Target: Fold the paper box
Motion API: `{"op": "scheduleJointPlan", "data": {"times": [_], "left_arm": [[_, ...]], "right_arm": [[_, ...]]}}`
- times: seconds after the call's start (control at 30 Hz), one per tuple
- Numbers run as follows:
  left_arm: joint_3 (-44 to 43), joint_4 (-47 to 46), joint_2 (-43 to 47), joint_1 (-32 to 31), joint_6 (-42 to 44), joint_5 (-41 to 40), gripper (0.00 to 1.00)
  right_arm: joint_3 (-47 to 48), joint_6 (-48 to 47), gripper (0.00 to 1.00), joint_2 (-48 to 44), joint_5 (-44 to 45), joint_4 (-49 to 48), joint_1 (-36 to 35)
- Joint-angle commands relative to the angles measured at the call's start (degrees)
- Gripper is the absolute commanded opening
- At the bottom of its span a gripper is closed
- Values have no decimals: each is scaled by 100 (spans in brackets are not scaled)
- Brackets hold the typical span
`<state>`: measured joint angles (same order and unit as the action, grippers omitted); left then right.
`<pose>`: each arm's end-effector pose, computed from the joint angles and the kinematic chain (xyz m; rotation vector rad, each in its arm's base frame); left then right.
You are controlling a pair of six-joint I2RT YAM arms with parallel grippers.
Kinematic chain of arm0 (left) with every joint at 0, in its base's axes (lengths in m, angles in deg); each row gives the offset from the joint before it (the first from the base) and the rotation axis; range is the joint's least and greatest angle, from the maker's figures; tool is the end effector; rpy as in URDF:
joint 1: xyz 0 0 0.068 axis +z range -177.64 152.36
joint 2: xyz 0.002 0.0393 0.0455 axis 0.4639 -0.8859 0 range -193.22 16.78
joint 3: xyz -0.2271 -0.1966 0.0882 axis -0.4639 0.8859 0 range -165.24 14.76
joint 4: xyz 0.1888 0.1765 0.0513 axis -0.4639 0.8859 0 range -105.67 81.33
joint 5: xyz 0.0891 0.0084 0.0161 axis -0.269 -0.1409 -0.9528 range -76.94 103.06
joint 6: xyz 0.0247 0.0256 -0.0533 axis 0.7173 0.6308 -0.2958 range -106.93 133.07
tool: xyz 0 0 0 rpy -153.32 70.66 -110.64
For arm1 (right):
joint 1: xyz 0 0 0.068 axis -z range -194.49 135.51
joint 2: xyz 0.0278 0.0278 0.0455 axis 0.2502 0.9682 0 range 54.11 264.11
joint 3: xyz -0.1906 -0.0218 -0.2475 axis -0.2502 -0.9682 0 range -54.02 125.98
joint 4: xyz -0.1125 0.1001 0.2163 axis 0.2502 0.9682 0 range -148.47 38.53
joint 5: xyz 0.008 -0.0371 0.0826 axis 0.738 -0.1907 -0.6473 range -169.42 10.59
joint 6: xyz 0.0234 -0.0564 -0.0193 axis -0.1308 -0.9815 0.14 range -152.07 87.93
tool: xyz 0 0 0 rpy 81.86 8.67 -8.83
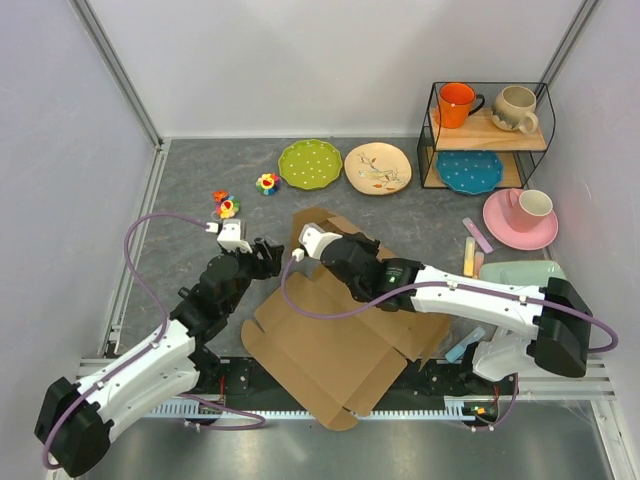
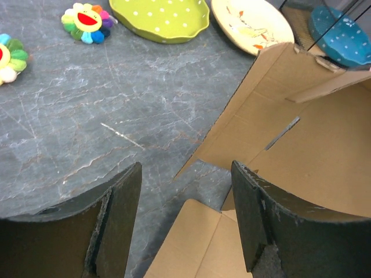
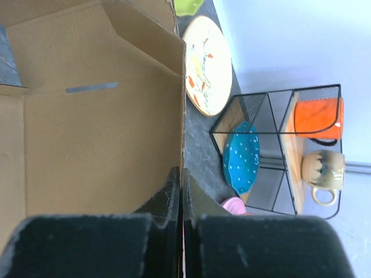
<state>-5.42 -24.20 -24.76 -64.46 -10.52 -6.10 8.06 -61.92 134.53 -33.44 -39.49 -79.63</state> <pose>0.1389 -0.0837 0.2551 -0.0333 1.8049 -0.4574 0.1623 0.2652 0.3281 -1.1902 1.6603 -0.5082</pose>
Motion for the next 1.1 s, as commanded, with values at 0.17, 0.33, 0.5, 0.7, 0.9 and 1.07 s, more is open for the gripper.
{"op": "scheduleJointPlan", "data": {"times": [0.17, 0.33, 0.5, 0.7, 0.9, 1.07], "left_arm": [[120, -1984, -1048, 17, 356, 298, 69], [102, -2714, -1672, 17, 461, 694, 68], [85, -3101, -1911, 17, 400, 694, 68], [-3, -3365, -2060, 17, 443, 554, 68], [-117, -3479, -2323, 17, 408, 580, 68], [5, -3594, -2385, 26, 408, 536, 68]], "right_arm": [[-882, -514, 0, 114, 1476, -1537, -165], [-1294, -960, 0, -53, 1809, -2535, -226], [-1690, -1848, 0, -237, 2126, -3654, -367], [-1506, -3113, 0, -212, 1924, -4560, -376], [-1374, -2729, 0, 43, 1801, -4272, -341], [-1717, -1825, 0, 193, 1845, -3825, -359]]}}
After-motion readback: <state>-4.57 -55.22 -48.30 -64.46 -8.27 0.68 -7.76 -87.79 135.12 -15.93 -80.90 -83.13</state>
